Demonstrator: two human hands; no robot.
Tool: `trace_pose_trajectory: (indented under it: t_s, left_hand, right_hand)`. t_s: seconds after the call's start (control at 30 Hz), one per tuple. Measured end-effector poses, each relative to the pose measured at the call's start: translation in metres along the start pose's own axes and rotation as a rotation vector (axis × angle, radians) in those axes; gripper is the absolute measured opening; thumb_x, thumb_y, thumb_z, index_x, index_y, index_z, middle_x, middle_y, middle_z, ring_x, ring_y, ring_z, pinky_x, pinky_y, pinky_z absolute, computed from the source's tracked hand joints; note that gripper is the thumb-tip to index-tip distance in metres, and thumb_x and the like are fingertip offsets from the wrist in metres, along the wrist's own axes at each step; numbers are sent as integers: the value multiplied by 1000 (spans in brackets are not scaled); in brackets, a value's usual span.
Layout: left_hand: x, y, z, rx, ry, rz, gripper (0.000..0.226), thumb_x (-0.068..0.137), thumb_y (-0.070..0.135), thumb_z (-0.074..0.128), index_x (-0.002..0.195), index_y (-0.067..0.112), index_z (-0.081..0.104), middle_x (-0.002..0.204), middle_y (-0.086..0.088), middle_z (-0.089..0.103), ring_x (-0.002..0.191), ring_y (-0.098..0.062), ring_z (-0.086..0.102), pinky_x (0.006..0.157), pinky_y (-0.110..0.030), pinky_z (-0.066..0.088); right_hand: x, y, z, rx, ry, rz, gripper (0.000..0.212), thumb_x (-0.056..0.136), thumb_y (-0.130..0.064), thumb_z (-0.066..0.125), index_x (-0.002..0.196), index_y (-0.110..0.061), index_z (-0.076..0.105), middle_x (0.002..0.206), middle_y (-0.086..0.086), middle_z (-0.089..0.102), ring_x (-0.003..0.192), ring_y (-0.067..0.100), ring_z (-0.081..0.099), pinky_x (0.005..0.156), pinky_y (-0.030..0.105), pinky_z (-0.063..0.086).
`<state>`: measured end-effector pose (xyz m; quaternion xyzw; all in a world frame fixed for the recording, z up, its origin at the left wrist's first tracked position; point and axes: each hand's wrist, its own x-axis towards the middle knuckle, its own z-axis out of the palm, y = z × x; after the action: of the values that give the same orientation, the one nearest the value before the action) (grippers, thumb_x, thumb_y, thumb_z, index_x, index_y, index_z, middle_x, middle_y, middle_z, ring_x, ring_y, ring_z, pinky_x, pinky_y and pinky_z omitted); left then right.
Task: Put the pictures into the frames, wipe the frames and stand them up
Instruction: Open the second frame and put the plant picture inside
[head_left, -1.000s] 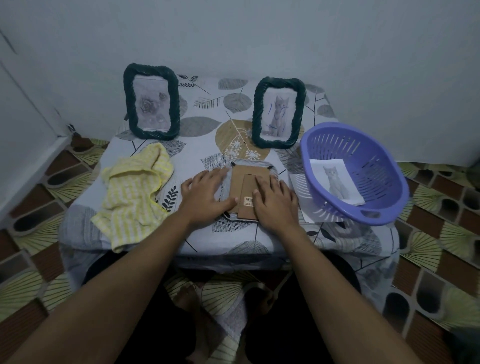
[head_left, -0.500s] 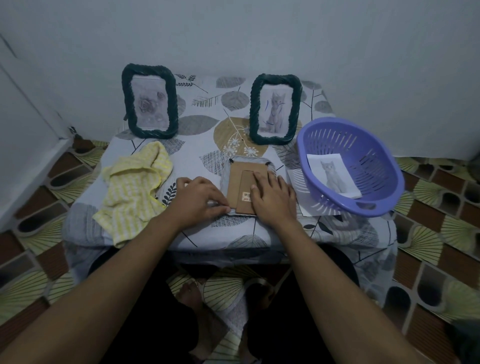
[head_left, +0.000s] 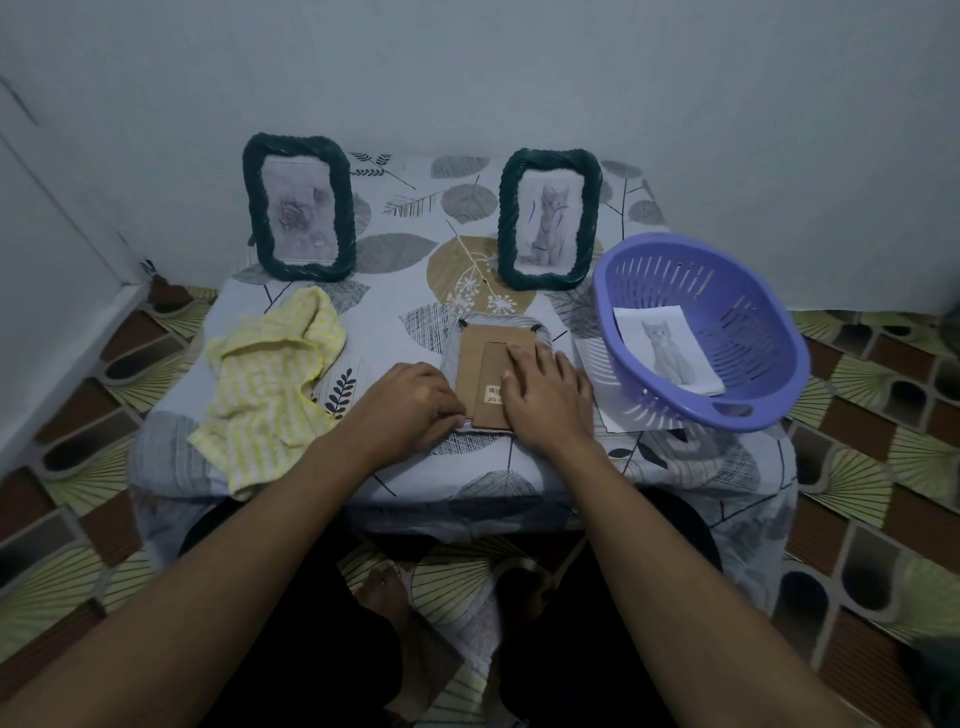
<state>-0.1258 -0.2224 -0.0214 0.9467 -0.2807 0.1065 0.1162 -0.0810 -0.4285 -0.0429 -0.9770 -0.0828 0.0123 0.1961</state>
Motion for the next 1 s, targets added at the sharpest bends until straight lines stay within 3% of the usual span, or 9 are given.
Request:
trace_pose_trajectory:
  t_s: [0.13,0.43,0.57,0.63,0.73,0.83,0.93,1.0]
  left_hand:
    - [-2,3,8,-74,75,-84,36,89,43,51,88,19,78,81,3,70,83,-22,60,73,-34,44]
    - [0,6,17,-169,162,-240,15,87,29,70,85,15,75,81,-1,70,83,-21,59,74,-28,39]
    - [5,10,5,-328,120,-388,8,86,25,75,87,17,75,84,6,68,82,-10,54,75,-28,43]
    - [8,12,2,-502,179,-511,8,92,26,70,91,20,74,88,11,68,83,-5,59,78,-26,46]
    - [14,9,9,-459,251,-538,28,97,36,56,114,17,69,112,0,66,108,-15,54,95,-36,43]
    - [19,9,19,-349,139,-606,70,90,60,37,139,11,50,140,-11,53,132,-30,39,109,-43,32]
    - [22,13,30,-219,26,-677,81,94,66,33,153,11,28,159,-9,32,147,-32,21,118,-48,21]
    - [23,14,35,-138,-8,-658,86,92,71,28,155,12,24,161,-7,28,148,-31,20,119,-48,17]
  right_hand:
    - [1,0,0,-2,0,2,52,103,-49,24,153,-40,26,166,-1,16,152,25,14,122,48,5]
    - [-1,-1,-1,8,4,1,51,103,-49,25,153,-38,27,166,0,17,151,25,14,122,48,5]
    - [0,-1,-1,5,7,-1,51,103,-48,25,153,-38,27,166,1,17,151,25,14,122,48,5]
    - [0,-1,-1,0,5,-6,51,103,-49,24,152,-38,27,166,1,18,151,25,14,122,49,5]
    - [0,-1,0,-4,11,-8,51,103,-49,24,152,-38,26,165,1,18,151,26,16,122,49,5]
    - [-1,-2,-1,-7,11,-3,51,103,-49,25,152,-38,26,165,1,18,151,26,16,121,49,6]
    - [-1,-3,-2,-7,13,4,51,103,-48,25,153,-38,27,165,1,18,151,26,15,122,49,5]
    - [-1,-3,-3,-9,6,1,51,103,-48,25,153,-39,26,166,1,17,151,26,15,122,49,5]
